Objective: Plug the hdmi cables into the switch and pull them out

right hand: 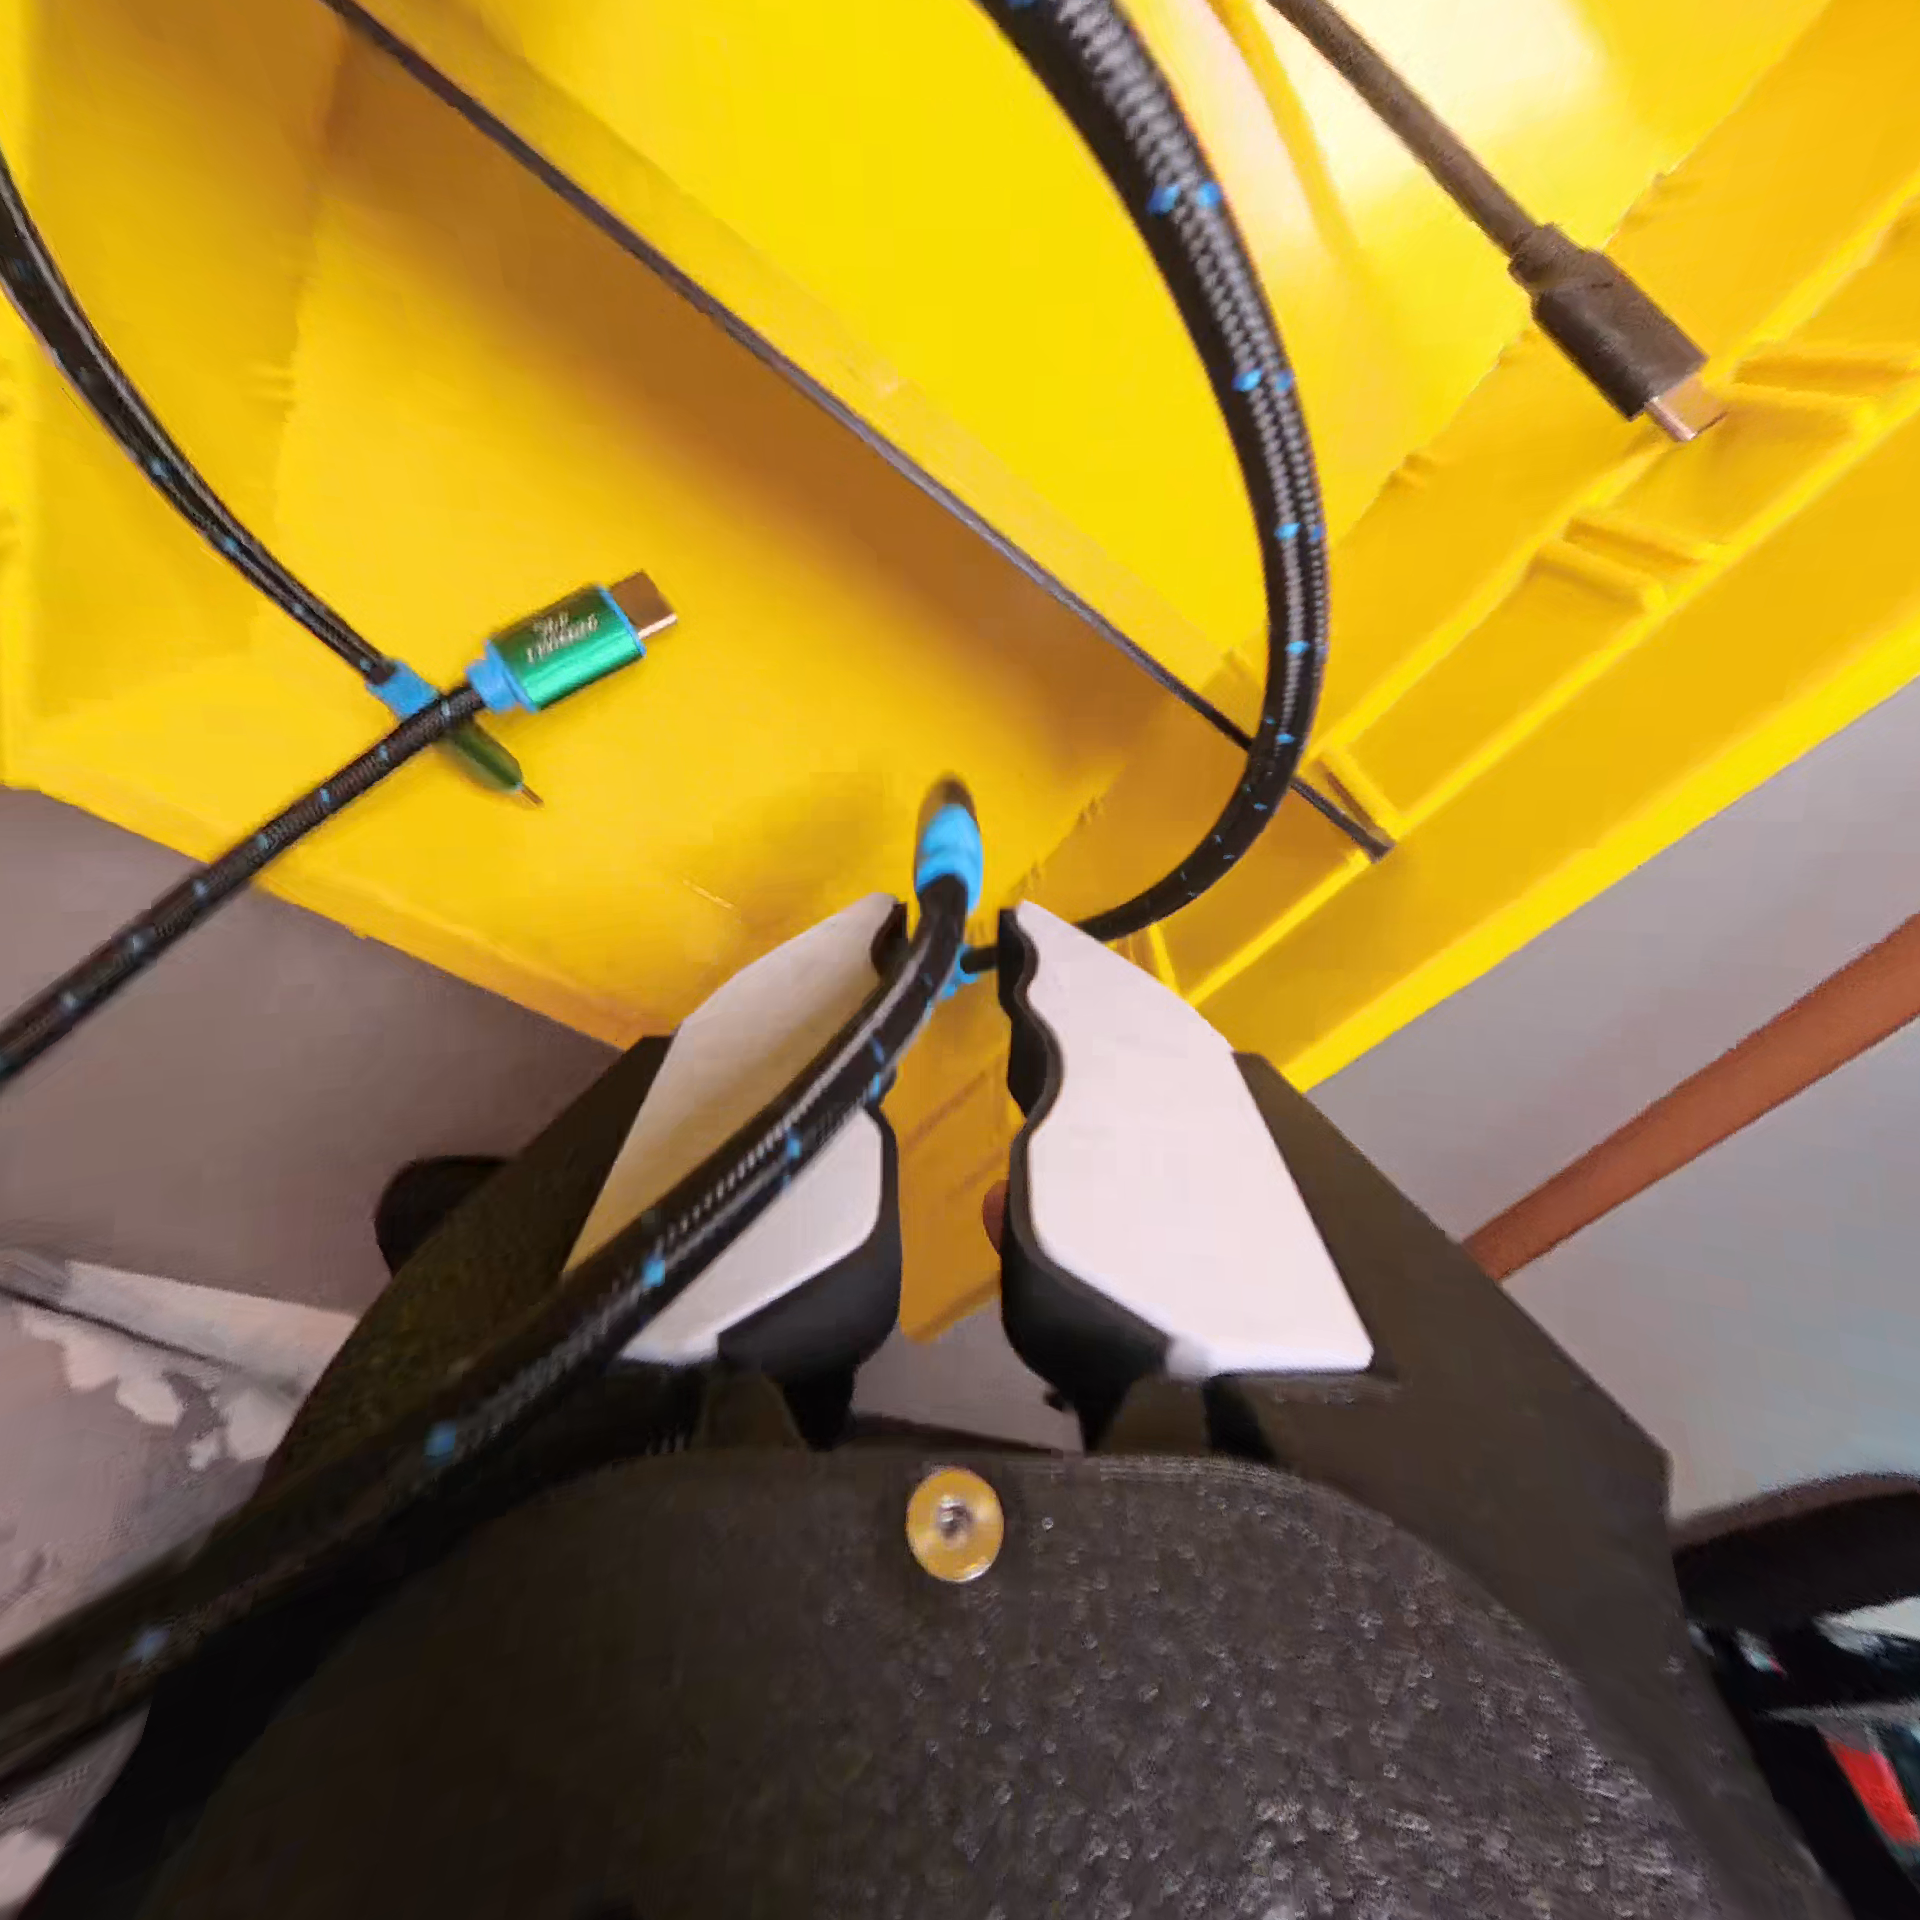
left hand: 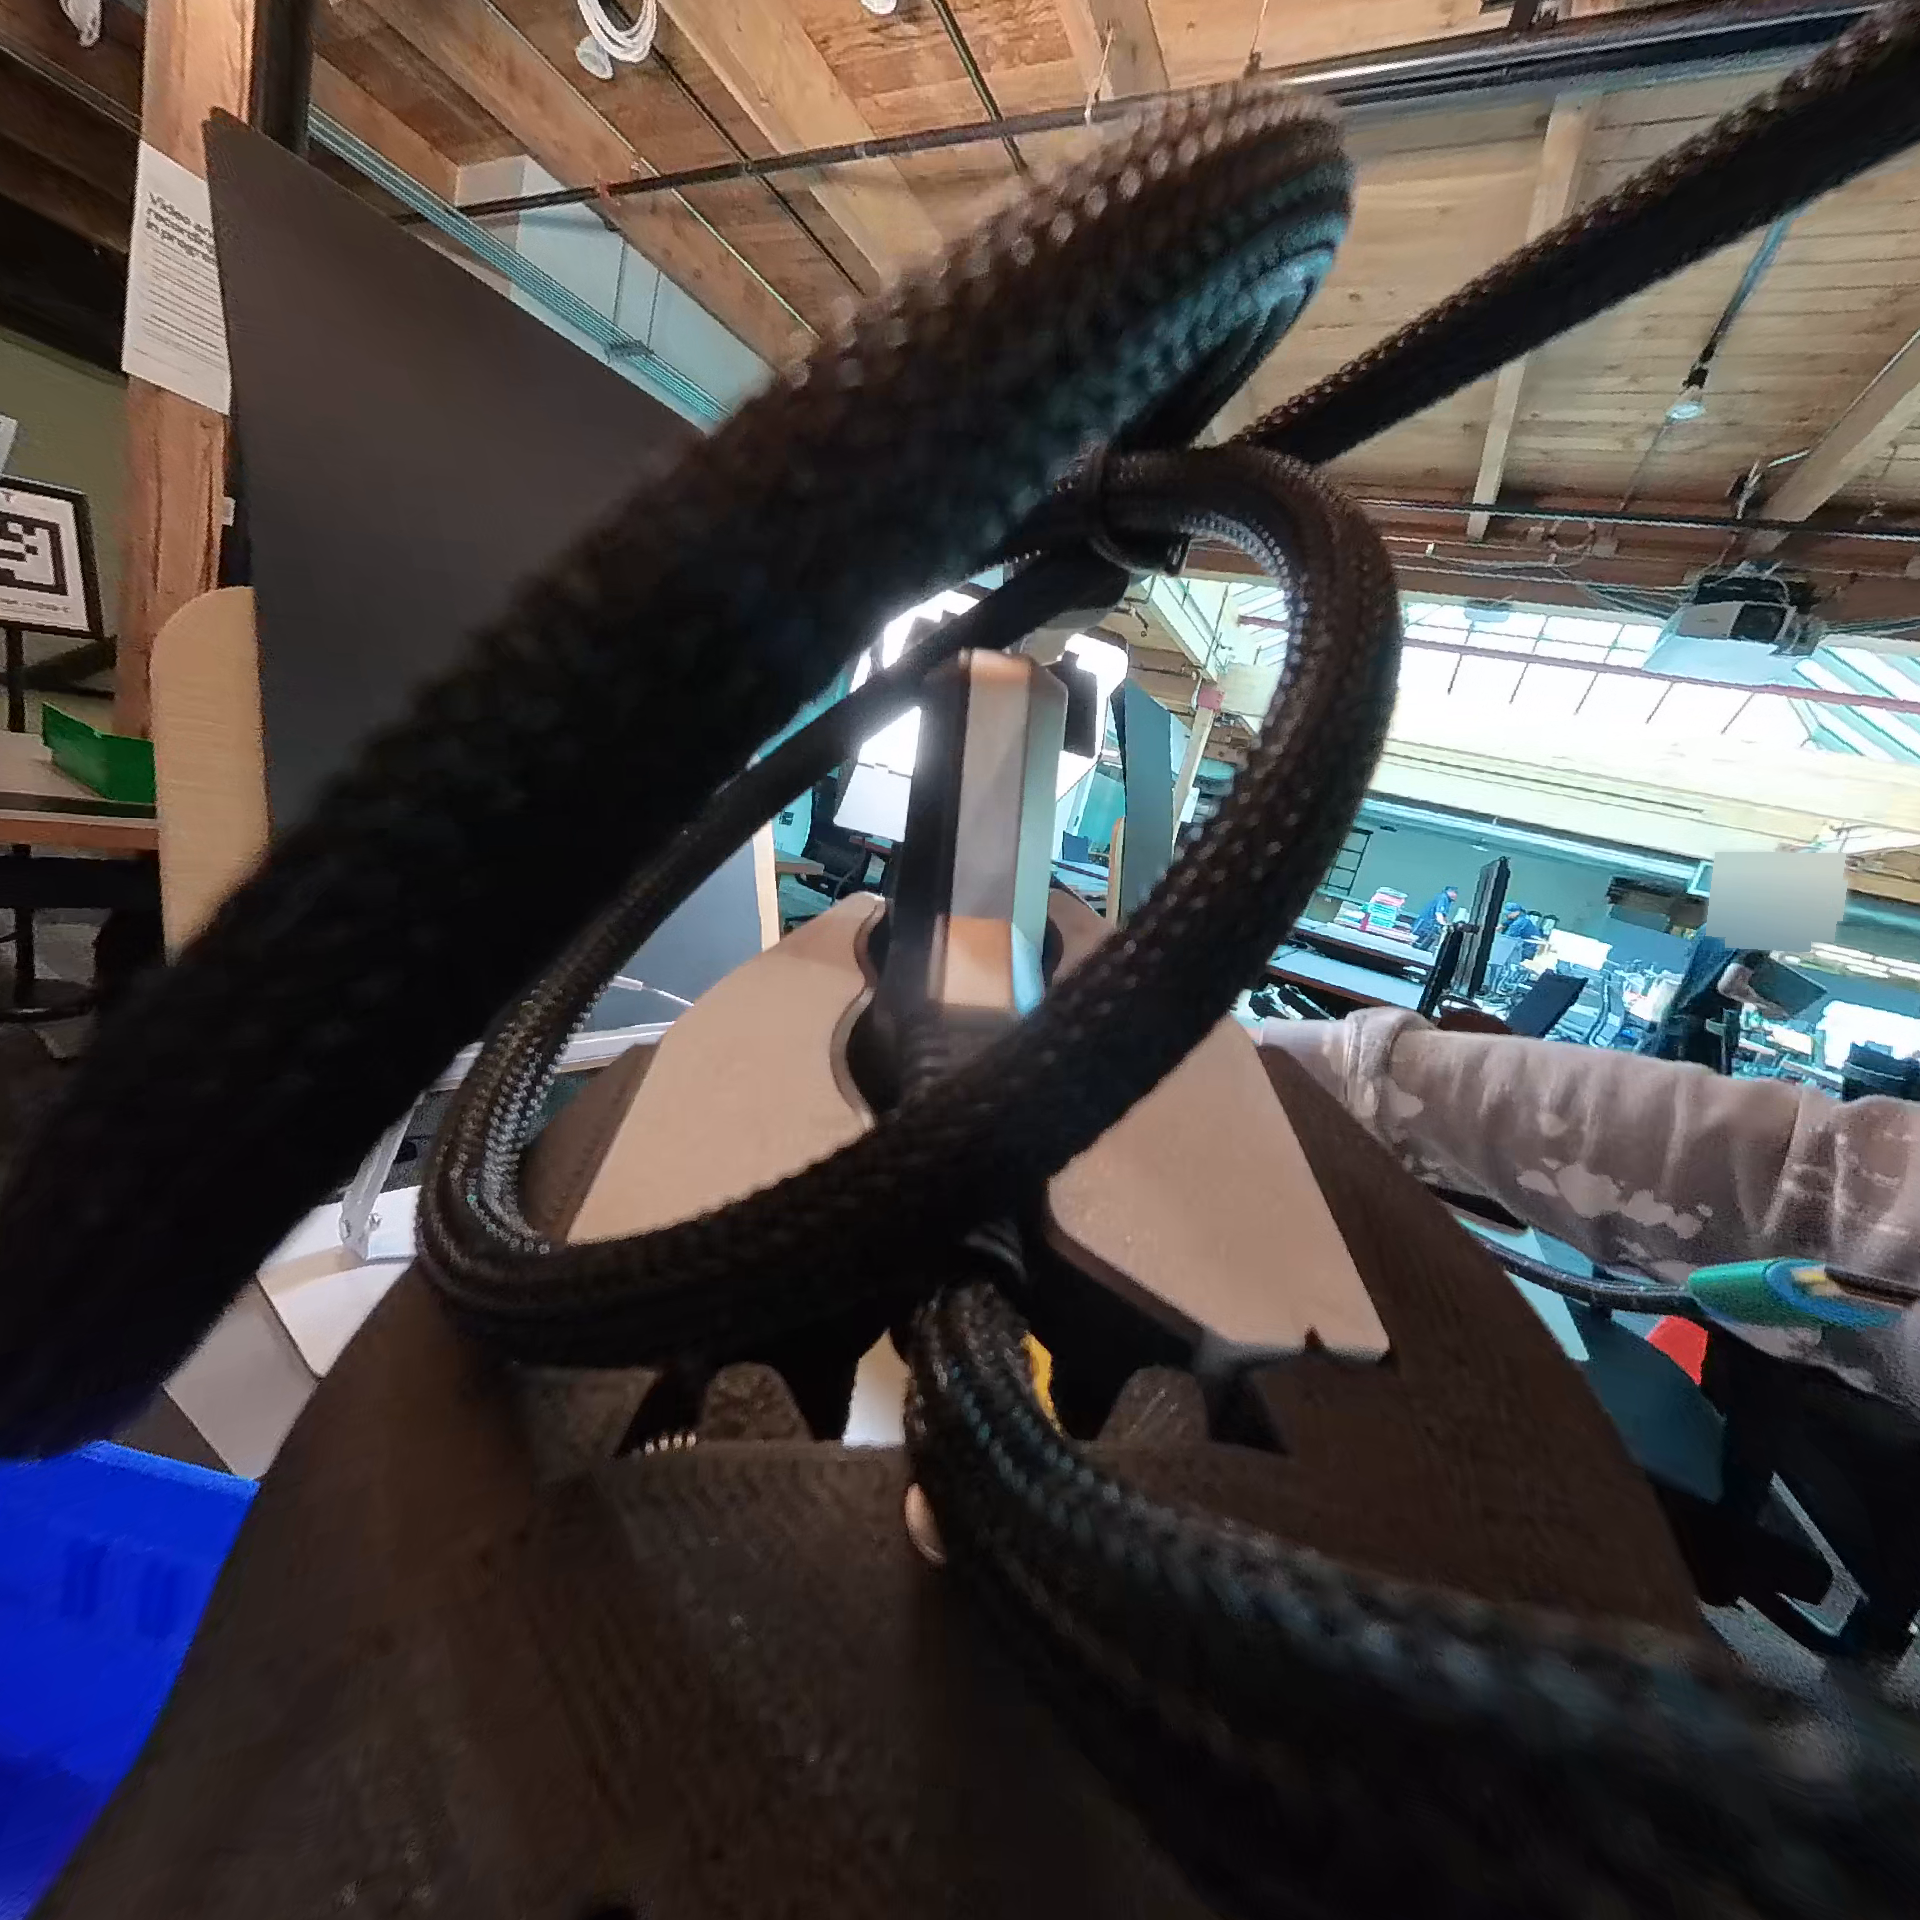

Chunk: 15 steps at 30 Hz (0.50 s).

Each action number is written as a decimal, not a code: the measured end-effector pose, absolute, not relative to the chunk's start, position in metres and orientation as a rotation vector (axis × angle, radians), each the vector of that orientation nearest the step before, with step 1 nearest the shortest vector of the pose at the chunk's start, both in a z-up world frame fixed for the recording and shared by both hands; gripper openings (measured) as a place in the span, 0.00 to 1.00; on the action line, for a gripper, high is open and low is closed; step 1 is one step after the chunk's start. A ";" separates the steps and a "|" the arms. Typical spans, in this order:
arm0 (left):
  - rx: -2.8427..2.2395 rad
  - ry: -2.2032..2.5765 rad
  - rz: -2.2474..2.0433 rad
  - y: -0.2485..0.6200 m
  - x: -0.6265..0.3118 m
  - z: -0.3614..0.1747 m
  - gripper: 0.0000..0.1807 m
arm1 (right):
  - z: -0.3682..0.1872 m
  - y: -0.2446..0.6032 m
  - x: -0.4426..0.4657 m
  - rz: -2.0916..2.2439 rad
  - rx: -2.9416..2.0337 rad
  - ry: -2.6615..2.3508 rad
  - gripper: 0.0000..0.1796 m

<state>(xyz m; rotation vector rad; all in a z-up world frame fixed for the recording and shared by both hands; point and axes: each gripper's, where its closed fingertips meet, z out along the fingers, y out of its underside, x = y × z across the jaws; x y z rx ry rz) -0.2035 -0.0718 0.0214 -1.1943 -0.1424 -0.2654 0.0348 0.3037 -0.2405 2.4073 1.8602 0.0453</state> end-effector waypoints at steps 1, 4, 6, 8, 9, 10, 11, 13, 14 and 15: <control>-1.199 -0.141 -0.264 -0.070 -0.204 0.020 0.13 | -0.235 0.302 0.037 0.073 2.364 1.891 0.13; -1.217 -0.144 -0.273 -0.066 -0.206 0.015 0.13 | -0.209 0.309 0.032 0.064 2.357 2.006 0.22; -1.223 -0.148 -0.278 -0.064 -0.207 0.013 0.14 | -0.191 0.308 0.022 -0.029 2.349 2.157 0.25; -1.226 -0.151 -0.281 -0.063 -0.208 0.012 0.14 | -0.176 0.301 0.011 -0.106 2.294 2.409 0.27; -1.227 -0.152 -0.282 -0.063 -0.208 0.011 0.14 | -0.172 0.292 0.007 -0.152 2.225 2.542 0.28; -1.228 -0.151 -0.284 -0.062 -0.208 0.011 0.14 | -0.169 0.281 0.006 -0.183 2.145 2.659 0.30; -1.230 -0.149 -0.287 -0.061 -0.207 0.010 0.14 | -0.168 0.271 0.005 -0.209 2.058 2.775 0.32; -1.236 -0.143 -0.289 -0.059 -0.205 0.009 0.14 | -0.166 0.253 0.001 -0.202 1.908 3.010 0.34; -1.240 -0.140 -0.289 -0.058 -0.204 0.009 0.14 | -0.164 0.244 -0.002 -0.187 1.832 3.117 0.34; -1.244 -0.138 -0.290 -0.057 -0.203 0.008 0.14 | -0.162 0.236 -0.005 -0.168 1.750 3.208 0.33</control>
